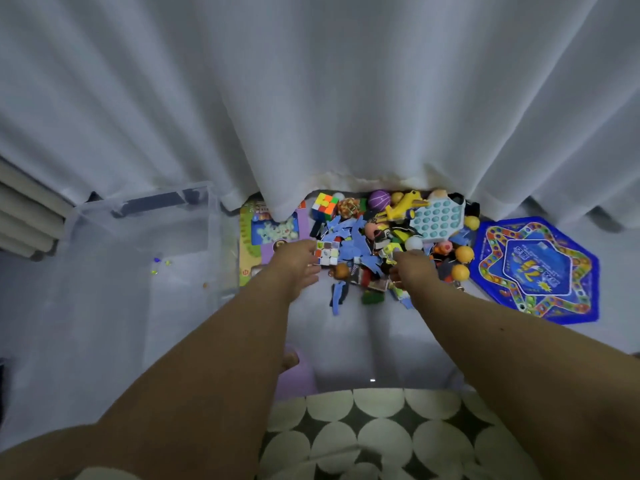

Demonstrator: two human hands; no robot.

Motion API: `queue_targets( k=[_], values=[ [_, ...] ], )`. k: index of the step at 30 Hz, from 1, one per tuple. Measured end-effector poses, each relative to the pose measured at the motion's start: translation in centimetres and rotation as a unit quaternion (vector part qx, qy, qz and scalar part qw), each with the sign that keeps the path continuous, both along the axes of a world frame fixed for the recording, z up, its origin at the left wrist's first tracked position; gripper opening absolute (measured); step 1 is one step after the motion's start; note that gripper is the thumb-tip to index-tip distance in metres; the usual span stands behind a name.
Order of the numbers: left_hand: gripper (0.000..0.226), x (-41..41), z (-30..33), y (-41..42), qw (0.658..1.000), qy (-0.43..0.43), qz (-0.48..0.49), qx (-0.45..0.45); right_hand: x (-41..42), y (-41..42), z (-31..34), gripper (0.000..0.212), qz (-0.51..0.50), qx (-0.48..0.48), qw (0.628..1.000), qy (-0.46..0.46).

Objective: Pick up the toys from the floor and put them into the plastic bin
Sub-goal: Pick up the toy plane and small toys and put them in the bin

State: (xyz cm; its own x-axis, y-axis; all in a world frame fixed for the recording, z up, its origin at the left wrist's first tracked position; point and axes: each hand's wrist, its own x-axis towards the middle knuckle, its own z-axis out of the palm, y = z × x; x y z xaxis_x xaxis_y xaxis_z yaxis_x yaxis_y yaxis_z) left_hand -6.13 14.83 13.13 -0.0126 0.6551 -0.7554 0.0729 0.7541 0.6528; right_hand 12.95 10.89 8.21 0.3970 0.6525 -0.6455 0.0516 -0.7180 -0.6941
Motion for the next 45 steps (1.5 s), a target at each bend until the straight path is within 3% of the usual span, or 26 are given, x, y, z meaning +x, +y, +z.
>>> queue_targets(
  k=[2, 5, 8, 11, 15, 19, 24, 29, 33, 39, 45],
  values=[
    [0.018, 1.6, -1.6, -0.8, 0.998, 0.001, -0.053, -0.033, 2.0, -0.3, -0.9, 0.013, 0.01, -0.018, 0.998, -0.052],
    [0.024, 3.5, -4.1, -0.7, 0.993, -0.026, -0.086, -0.072, 4.0, -0.8, -2.0, 0.04, 0.055, -0.035, 0.985, -0.157],
    [0.022, 5.3, -5.5, 0.1, 0.989, -0.08, -0.059, -0.11, 5.4, -0.3, -3.4, 0.067, 0.098, -0.011, 0.963, -0.25],
    [0.052, 7.0, -7.2, 0.7, 0.984, -0.117, -0.054, -0.122, 6.1, 1.6, -5.0, 0.079, 0.19, 0.01, 0.931, -0.311],
    [0.048, 9.0, -9.0, 1.8, 0.98, -0.145, -0.014, -0.134, 5.9, 3.9, -7.8, 0.082, 0.347, -0.034, 0.862, -0.367],
    [0.049, 10.4, -10.7, 2.3, 0.973, -0.173, 0.003, -0.151, 5.4, 4.8, -10.7, 0.075, 0.379, -0.055, 0.834, -0.398],
    [0.051, 11.2, -12.2, 2.6, 0.967, -0.185, 0.039, -0.172, 5.4, 6.5, -11.9, 0.059, 0.328, -0.036, 0.846, -0.419],
    [0.049, 11.6, -12.8, 3.5, 0.966, -0.193, 0.039, -0.168, 5.8, 7.3, -11.9, 0.061, 0.33, -0.035, 0.869, -0.366],
    [0.028, 12.1, -12.7, 4.0, 0.961, -0.21, 0.03, -0.177, 5.8, 6.4, -10.9, 0.064, 0.33, 0.03, 0.881, -0.338],
    [0.042, 12.9, -12.0, 4.3, 0.919, -0.346, 0.105, -0.154, 4.1, 5.0, -8.3, 0.061, 0.256, 0.172, 0.916, -0.255],
    [0.035, 13.0, -12.6, 4.3, 0.914, -0.376, 0.126, -0.086, 4.2, 4.0, -7.6, 0.067, 0.275, 0.2, 0.914, -0.219]
  ],
)
